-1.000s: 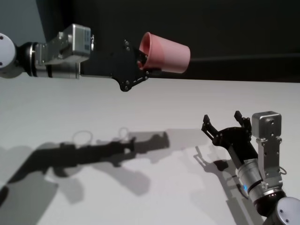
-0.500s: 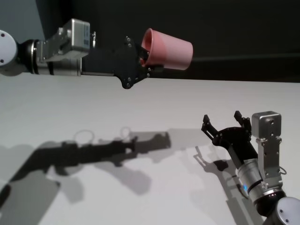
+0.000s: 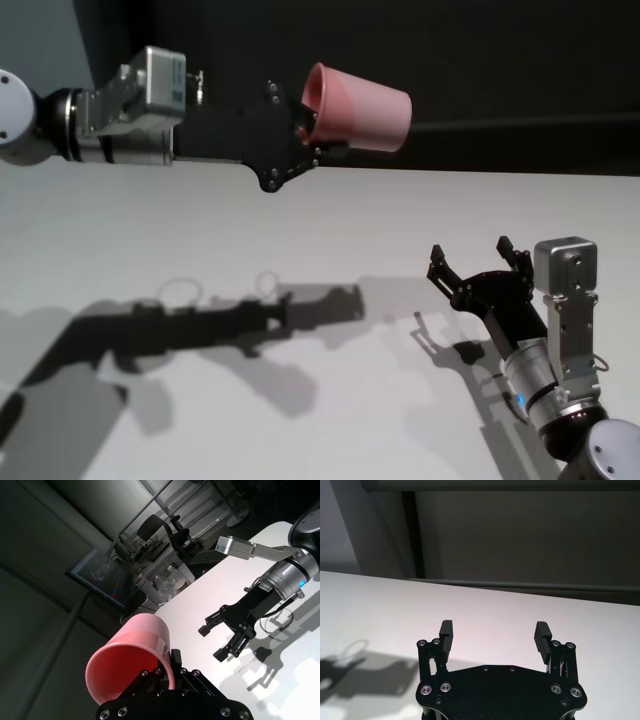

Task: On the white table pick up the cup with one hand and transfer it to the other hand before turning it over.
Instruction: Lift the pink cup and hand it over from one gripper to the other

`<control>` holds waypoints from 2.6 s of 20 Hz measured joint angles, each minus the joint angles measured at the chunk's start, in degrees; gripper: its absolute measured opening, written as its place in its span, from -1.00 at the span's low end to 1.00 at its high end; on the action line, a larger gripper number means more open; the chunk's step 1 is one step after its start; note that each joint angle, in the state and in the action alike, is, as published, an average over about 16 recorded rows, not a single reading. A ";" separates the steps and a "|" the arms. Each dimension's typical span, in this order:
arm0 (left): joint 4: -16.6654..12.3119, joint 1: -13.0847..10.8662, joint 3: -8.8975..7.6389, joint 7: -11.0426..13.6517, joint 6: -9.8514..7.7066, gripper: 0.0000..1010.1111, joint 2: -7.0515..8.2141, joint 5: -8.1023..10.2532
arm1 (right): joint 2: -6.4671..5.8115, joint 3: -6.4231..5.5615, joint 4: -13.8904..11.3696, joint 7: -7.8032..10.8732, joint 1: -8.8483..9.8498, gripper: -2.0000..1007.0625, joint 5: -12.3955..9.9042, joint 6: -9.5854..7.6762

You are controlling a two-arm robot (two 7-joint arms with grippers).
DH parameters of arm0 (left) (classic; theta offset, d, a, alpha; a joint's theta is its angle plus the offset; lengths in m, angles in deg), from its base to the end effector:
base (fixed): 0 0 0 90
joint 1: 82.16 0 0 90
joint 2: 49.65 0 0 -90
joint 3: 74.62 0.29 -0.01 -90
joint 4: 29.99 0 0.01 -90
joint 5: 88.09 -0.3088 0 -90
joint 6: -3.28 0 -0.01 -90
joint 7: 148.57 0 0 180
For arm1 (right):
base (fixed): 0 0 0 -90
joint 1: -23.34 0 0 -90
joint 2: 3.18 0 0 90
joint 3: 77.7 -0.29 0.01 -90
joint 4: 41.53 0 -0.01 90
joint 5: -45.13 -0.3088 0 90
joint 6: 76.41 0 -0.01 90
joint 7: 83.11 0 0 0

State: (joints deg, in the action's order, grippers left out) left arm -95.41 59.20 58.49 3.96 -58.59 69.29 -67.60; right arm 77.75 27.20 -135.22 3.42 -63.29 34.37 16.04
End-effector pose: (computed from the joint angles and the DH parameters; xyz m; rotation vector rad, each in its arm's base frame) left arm 0.5040 0.0304 -0.1243 0.2235 -0.7343 0.0232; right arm 0.3002 0.0394 -0.3070 0.0397 0.0385 -1.3661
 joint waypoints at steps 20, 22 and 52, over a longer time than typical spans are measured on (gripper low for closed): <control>6.20 0.16 -1.34 8.27 11.29 -0.92 -4.40 8.34 | 0.00 0.00 0.00 0.00 0.00 0.99 0.00 0.00; 6.53 0.04 -1.45 8.94 12.13 -0.92 -4.63 9.08 | 0.00 0.00 0.00 0.00 0.00 0.99 0.00 0.00; 6.60 -0.51 -1.41 10.45 13.83 -0.92 -4.55 10.11 | 0.03 -0.05 0.00 0.04 0.00 0.99 -0.02 0.00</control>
State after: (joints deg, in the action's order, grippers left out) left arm -88.81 58.69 57.08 14.41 -44.77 64.73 -57.49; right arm 77.78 27.15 -135.22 3.45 -63.29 34.35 16.03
